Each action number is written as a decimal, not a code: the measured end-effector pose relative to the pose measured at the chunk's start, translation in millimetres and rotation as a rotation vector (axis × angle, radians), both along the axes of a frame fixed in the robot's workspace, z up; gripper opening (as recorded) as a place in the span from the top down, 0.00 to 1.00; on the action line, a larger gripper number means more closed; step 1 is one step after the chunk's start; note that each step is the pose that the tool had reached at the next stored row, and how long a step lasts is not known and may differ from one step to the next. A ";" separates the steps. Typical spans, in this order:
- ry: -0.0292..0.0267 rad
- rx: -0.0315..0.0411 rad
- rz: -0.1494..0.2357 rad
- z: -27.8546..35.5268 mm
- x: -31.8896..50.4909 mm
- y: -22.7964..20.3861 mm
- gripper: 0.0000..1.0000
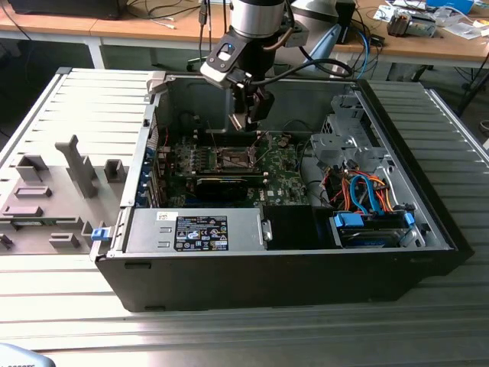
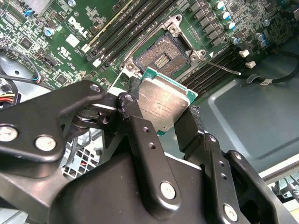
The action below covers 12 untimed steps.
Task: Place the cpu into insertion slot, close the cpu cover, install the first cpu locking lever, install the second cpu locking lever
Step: 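Place the cpu into insertion slot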
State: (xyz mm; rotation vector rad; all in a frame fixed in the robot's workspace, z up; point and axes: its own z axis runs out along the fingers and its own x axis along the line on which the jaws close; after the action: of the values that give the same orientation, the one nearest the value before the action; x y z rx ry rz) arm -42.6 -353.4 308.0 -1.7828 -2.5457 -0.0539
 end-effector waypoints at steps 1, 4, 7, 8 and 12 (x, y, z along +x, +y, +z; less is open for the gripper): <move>0.0000 -0.0001 -0.002 0.0 0.0 0.0 0.46; 0.0000 -0.0001 -0.009 0.0 0.0 0.0 0.46; 0.0000 -0.0001 -0.014 0.0 0.0 0.0 0.46; 0.0000 -0.0001 -0.015 0.0 0.0 0.0 0.46; 0.0000 -0.0001 -0.023 0.0 0.0 0.0 0.46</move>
State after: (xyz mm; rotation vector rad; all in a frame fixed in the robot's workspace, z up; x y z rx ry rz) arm -42.6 -353.4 308.1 -1.8121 -2.5255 -0.0544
